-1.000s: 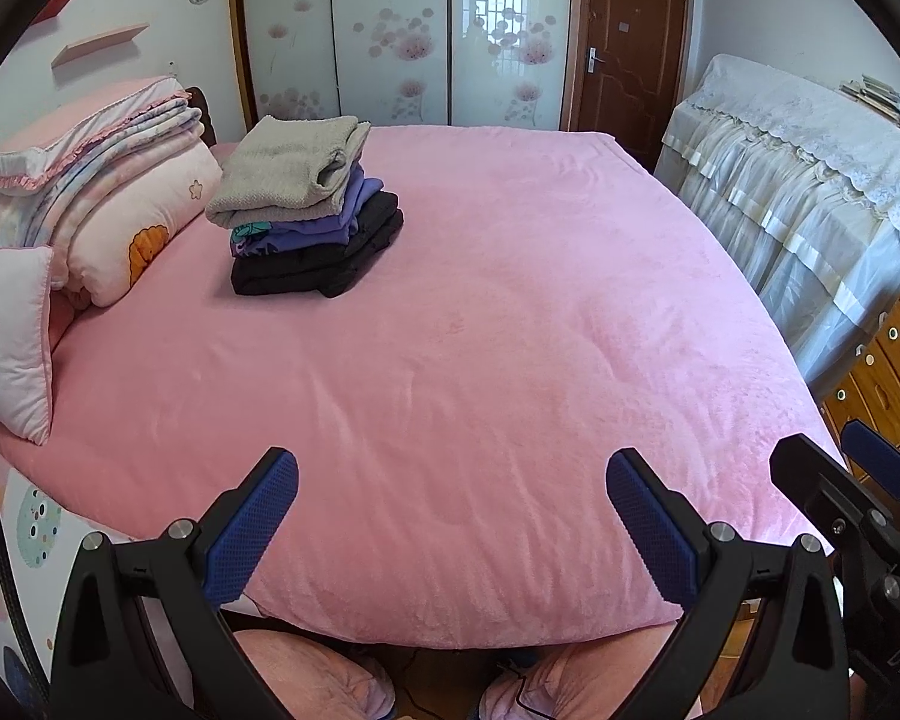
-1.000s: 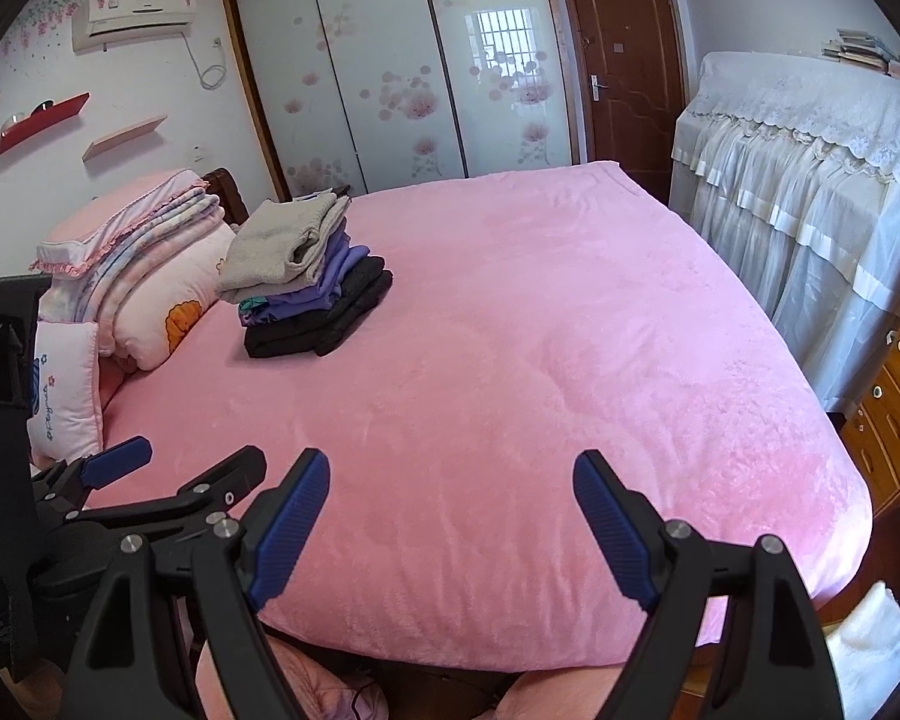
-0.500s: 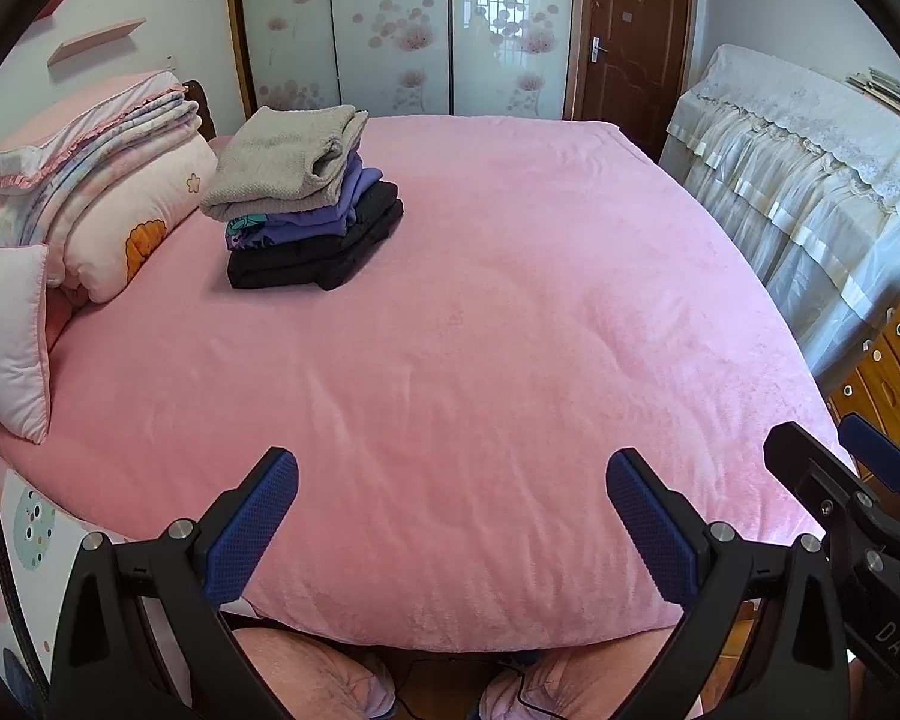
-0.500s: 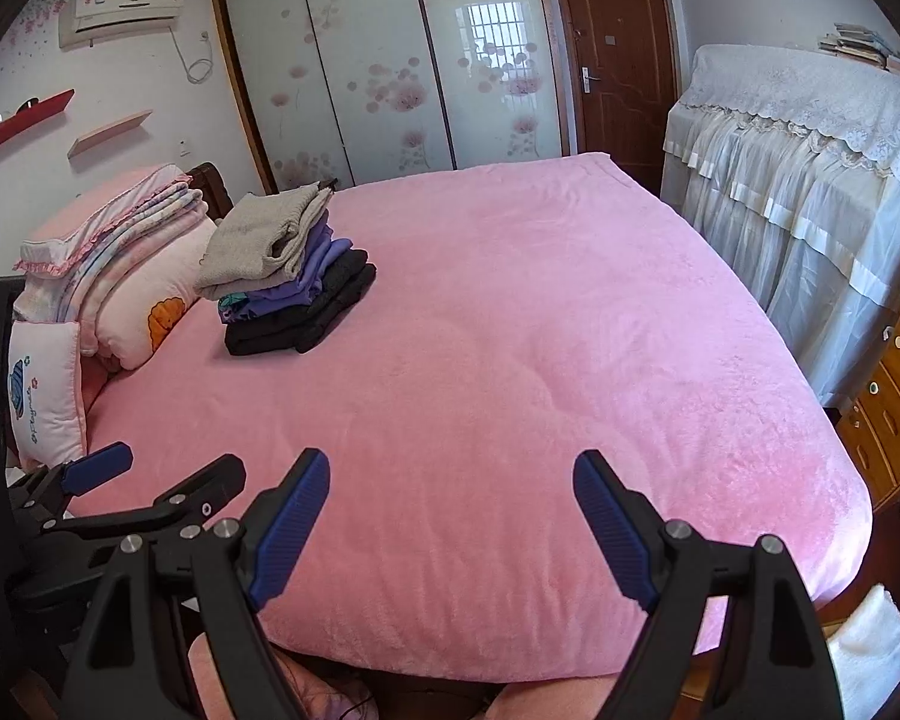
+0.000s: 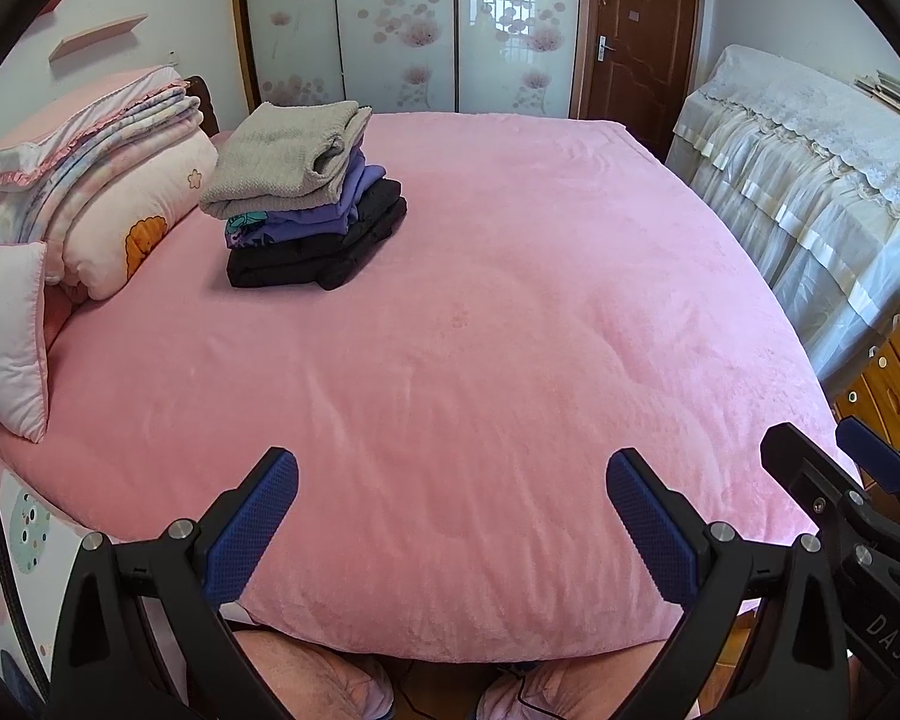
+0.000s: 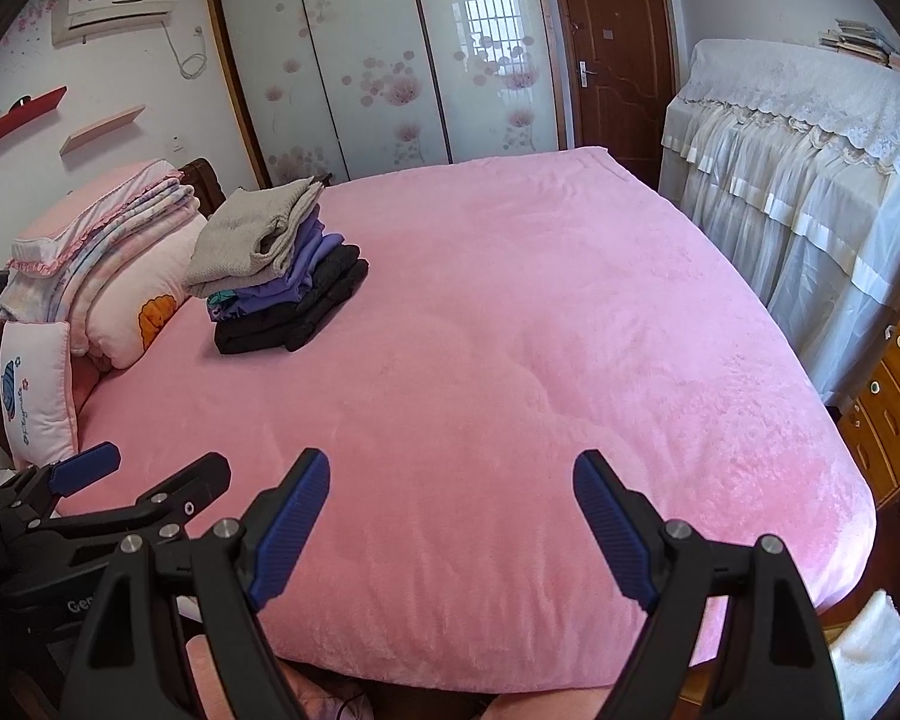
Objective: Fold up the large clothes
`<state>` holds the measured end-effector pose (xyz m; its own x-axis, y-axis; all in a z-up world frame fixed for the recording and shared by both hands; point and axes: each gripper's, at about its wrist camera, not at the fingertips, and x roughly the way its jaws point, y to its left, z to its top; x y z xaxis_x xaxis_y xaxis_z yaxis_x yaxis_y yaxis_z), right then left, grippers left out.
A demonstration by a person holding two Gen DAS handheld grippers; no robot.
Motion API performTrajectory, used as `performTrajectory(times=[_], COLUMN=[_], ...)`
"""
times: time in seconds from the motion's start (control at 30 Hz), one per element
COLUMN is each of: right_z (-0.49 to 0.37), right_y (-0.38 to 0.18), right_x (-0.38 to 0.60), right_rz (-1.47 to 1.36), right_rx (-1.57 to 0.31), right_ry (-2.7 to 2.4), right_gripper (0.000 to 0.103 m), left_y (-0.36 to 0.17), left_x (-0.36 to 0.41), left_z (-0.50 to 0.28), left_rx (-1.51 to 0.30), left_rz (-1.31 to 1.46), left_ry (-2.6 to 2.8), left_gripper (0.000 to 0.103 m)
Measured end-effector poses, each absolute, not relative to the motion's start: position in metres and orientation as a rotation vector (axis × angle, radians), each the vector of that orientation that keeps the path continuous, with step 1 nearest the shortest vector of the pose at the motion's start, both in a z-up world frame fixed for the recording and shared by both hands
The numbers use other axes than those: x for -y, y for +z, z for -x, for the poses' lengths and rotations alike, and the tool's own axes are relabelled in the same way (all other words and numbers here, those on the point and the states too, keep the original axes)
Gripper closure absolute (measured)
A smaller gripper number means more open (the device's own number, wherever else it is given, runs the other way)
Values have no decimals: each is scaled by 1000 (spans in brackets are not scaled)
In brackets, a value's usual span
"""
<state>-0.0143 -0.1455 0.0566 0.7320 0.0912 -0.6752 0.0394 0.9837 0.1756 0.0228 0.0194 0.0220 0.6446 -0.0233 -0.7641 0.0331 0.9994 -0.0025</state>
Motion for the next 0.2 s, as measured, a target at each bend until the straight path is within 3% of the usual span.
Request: performTrajectory(times=[0.2], right_z=[10], right_y=[57], right_x=[146], right_rz=[-181], right_rx=[-747], right_ry=[26], right_gripper=[19], left_y=[20], left_x=[-20], left_z=[-24], left_rx=[-874], left_rz=[-8], left_ry=[-33], left_gripper=[1])
